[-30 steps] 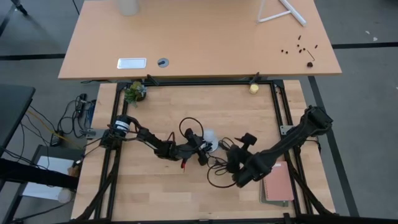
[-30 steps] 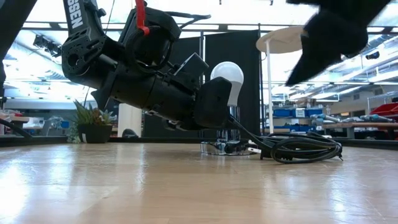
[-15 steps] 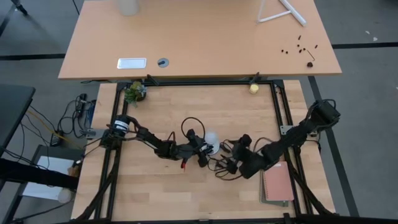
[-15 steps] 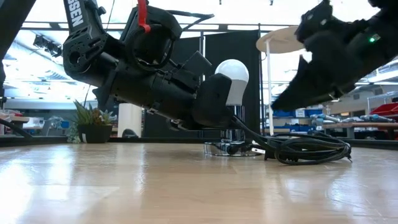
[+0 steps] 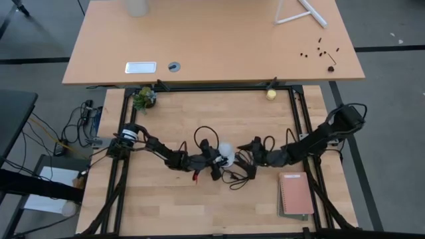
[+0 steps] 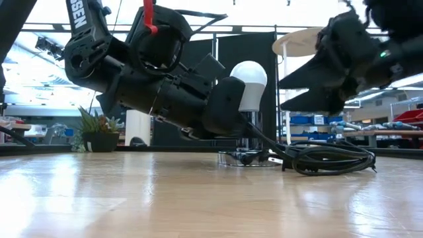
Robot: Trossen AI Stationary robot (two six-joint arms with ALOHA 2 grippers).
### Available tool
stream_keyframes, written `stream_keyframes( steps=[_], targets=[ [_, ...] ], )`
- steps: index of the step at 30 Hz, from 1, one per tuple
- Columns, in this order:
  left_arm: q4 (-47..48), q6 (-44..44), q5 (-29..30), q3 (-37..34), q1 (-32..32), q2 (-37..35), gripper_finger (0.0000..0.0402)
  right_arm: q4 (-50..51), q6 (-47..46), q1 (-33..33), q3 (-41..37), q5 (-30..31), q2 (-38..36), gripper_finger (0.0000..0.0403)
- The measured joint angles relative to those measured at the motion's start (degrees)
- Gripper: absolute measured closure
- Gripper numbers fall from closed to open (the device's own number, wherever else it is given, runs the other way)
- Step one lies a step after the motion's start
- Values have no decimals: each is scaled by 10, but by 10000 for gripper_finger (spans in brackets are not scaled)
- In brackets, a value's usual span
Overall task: Screw lightbulb
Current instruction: Insert the lightbulb into the lamp
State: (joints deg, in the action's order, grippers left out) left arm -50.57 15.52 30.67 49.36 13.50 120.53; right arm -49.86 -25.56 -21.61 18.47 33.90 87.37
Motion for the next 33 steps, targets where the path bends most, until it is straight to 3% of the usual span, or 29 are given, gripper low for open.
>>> stream_keyframes(
  steps=[10,17,19,22,26,33],
  targets=[
    [-9,-31,-48,0,2,0,199,0,115,31,45,-95,46,26],
    [-8,-31,-49,0,2,0,199,36,152,32,57,-97,33,28],
    [-9,-31,-53,0,2,0,199,56,153,40,57,-124,30,28],
    [-8,-32,-55,0,2,0,199,151,132,60,78,-192,23,28],
    [-8,-32,-56,0,2,0,199,342,117,78,147,-220,22,28],
    [-6,-32,-62,0,2,0,199,595,181,95,302,-254,22,28]
  ],
)
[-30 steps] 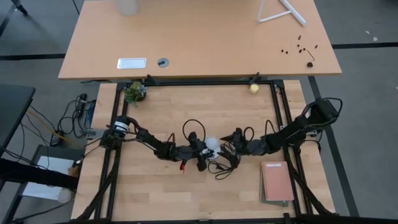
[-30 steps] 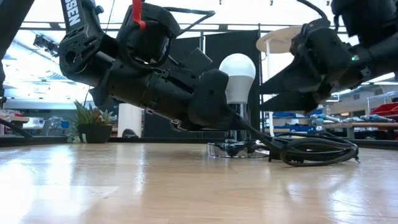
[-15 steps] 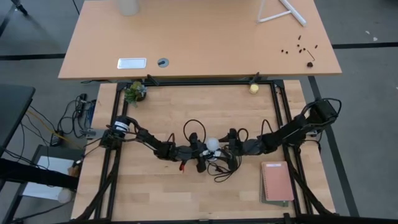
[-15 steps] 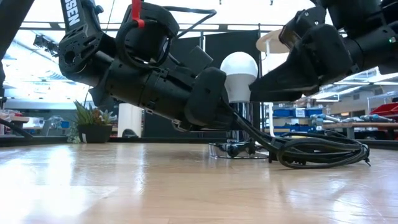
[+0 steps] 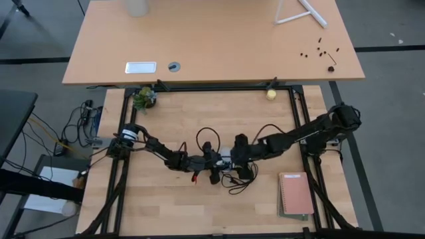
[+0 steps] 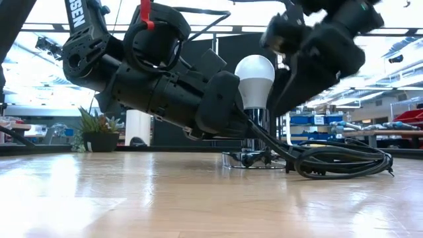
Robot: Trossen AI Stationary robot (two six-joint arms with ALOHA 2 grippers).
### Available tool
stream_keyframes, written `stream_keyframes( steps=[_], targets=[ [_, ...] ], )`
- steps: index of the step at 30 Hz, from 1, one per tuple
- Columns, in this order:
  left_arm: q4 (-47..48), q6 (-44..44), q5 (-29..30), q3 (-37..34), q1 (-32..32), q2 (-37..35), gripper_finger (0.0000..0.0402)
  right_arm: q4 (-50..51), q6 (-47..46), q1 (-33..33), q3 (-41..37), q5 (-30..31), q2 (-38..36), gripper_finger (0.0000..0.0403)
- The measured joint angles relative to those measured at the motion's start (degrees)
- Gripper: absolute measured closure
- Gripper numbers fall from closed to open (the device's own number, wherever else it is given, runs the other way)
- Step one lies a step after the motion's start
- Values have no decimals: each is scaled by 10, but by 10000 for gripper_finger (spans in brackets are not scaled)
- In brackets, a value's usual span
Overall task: Screw lightbulb
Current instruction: Insert the lightbulb into the lamp
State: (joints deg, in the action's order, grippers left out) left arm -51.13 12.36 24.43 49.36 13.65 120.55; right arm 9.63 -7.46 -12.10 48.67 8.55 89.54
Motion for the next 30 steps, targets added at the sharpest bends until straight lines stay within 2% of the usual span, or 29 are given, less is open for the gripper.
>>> stream_keyframes(
  steps=[4,8,11,14,18,30],
  targets=[
    [6,-2,-12,0,0,0,199,141,28,15,80,-21,0,28],
    [5,-16,-18,1,0,0,199,219,35,30,141,-54,2,28],
    [-1,-32,-20,0,1,0,199,253,40,40,161,-60,3,28],
    [-3,-46,-21,0,3,0,199,266,13,52,170,-96,3,28],
    [-3,-47,-22,0,3,0,199,284,4,50,198,-101,15,28],
    [-4,-29,-23,0,3,0,199,519,50,37,427,-101,187,28]
  ],
)
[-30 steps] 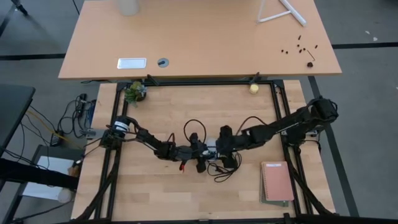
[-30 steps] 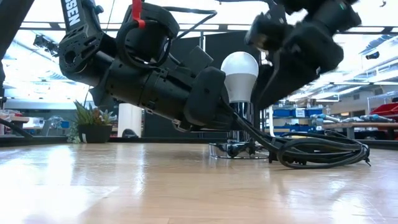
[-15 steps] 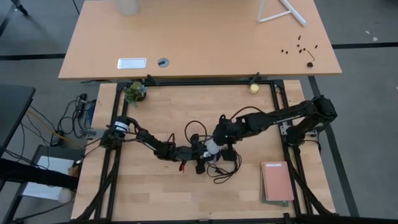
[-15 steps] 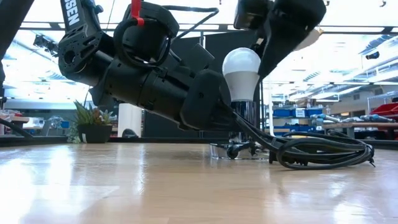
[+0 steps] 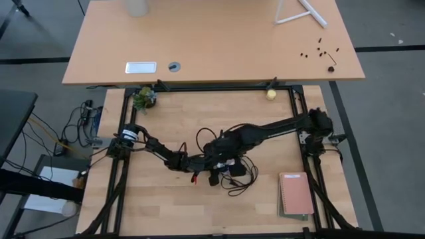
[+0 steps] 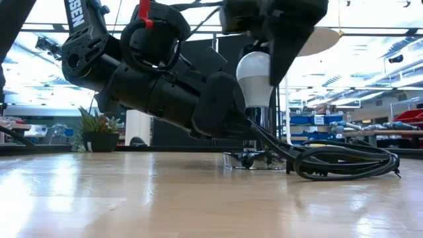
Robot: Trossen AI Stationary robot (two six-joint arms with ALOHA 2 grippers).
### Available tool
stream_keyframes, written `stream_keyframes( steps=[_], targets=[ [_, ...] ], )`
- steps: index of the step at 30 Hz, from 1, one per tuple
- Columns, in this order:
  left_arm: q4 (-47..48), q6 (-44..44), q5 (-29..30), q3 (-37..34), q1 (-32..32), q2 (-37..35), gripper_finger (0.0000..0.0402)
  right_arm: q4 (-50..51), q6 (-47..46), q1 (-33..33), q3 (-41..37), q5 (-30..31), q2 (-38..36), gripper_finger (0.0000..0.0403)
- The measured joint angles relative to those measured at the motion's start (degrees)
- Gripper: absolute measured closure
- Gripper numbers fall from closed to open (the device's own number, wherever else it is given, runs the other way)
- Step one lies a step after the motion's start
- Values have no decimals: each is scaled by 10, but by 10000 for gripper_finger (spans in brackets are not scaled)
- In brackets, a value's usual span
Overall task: Screw lightbulb
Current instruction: Insert the lightbulb into the lamp
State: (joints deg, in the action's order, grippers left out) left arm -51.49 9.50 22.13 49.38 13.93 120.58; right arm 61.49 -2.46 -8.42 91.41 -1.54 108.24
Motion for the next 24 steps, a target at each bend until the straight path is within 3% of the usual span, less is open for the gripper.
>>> stream_keyframes(
  steps=[8,17,24],
  targets=[
    [-2,15,0,0,0,0,199,72,43,-4,101,0,77,28],
    [-3,17,0,0,0,0,199,55,87,1,103,-1,97,28],
    [-1,16,0,0,1,0,199,50,81,12,103,-39,102,28]
  ],
)
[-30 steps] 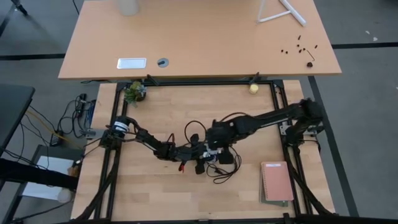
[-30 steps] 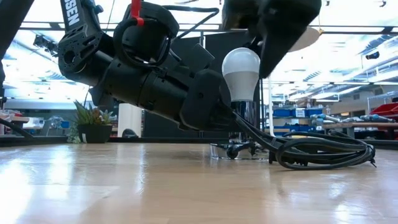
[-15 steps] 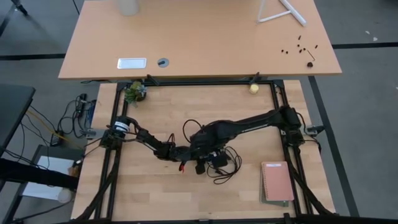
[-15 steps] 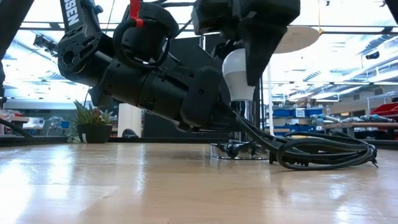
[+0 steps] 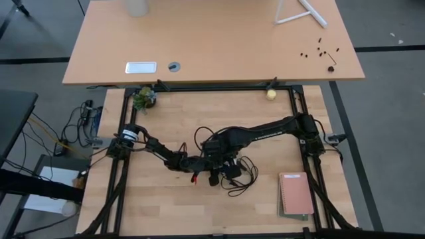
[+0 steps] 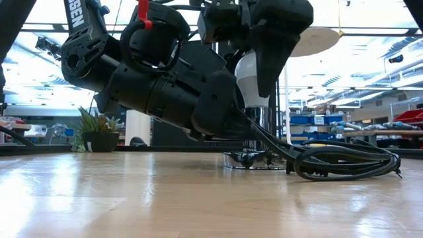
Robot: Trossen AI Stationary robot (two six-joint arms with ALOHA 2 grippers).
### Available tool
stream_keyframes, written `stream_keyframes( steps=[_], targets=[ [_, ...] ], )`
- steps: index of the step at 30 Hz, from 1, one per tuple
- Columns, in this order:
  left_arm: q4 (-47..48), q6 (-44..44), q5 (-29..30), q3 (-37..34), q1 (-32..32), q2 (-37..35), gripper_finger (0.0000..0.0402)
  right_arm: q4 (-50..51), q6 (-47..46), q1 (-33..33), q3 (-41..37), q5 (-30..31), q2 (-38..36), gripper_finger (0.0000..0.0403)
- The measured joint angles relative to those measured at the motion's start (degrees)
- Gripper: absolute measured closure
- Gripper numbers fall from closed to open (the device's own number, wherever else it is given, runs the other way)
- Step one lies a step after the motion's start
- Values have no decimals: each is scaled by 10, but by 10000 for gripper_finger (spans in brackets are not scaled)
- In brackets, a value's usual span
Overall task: Screw lightbulb
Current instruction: Insert the lightbulb into the lamp
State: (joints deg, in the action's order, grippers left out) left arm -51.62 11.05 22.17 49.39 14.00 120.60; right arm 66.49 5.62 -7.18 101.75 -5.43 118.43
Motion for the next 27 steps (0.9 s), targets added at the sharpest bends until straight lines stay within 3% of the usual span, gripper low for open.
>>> stream_keyframes(
  steps=[6,18,27],
  targets=[
    [2,-1,0,0,0,0,199,2,-9,1,0,-16,1,45],
    [2,0,2,0,0,0,199,30,-52,5,27,-11,5,148],
    [2,13,10,0,0,0,199,29,-218,10,26,23,5,129]
  ],
)
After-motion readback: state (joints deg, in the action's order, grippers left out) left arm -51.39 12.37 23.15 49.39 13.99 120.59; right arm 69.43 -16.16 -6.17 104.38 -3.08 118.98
